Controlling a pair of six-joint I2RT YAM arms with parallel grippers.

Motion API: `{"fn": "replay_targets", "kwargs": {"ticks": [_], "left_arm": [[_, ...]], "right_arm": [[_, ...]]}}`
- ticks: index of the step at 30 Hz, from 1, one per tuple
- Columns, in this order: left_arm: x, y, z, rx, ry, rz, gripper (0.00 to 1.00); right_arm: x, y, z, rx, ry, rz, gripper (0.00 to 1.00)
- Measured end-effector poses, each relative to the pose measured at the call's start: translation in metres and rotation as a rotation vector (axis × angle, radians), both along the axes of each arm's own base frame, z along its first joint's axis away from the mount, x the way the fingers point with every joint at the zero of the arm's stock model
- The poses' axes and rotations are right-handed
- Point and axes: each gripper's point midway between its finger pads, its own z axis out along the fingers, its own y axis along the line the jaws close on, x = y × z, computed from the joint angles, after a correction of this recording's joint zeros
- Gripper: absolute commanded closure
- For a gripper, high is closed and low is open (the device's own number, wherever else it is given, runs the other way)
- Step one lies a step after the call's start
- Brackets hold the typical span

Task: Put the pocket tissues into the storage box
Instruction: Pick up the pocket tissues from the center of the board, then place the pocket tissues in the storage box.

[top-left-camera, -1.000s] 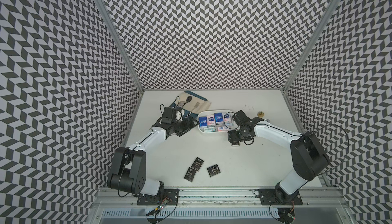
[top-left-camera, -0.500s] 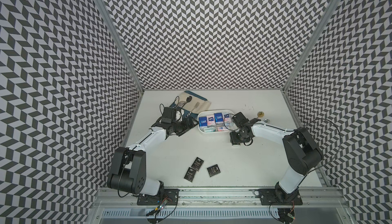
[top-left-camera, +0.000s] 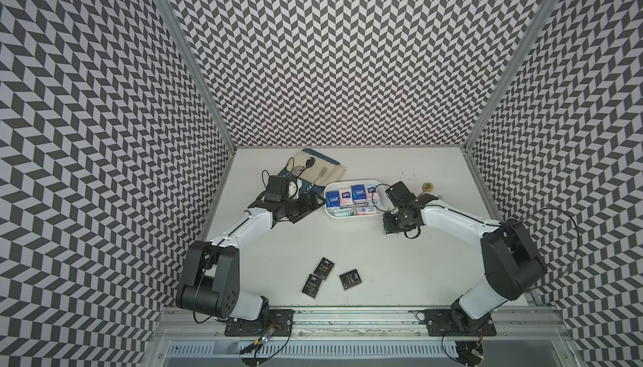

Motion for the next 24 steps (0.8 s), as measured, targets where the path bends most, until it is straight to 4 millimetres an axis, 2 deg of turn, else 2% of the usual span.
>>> {"fn": "replay_targets", "kwargs": {"ticks": [3, 10, 13, 15, 18, 24], "left_arm": [[0.000, 0.000, -0.001, 0.001, 0.003, 0.000, 0.03], [0.002, 0.000, 0.002, 0.003, 0.000, 0.004, 0.03], [0.002, 0.001, 0.001, 0.006, 0.002, 0.005, 0.03], [0.001, 0.001, 0.001, 0.008, 0.005, 0.006, 0.03], [0.000, 0.002, 0.000, 0.012, 0.012, 0.008, 0.03], [-0.001, 0.003, 0.000, 0.018, 0.014, 0.013, 0.03]], "right_arm": [[0.008, -0.002, 0.022, 0.011, -0.047, -0.012, 0.54], [0.049, 0.010, 0.079, 0.058, -0.216, -0.030, 0.54], [0.066, 0.016, 0.093, 0.085, -0.290, -0.039, 0.54], [0.074, 0.020, 0.093, 0.096, -0.317, -0.042, 0.54], [0.085, 0.027, 0.084, 0.107, -0.324, -0.040, 0.54], [0.089, 0.041, 0.058, 0.155, -0.275, -0.030, 0.53]]}}
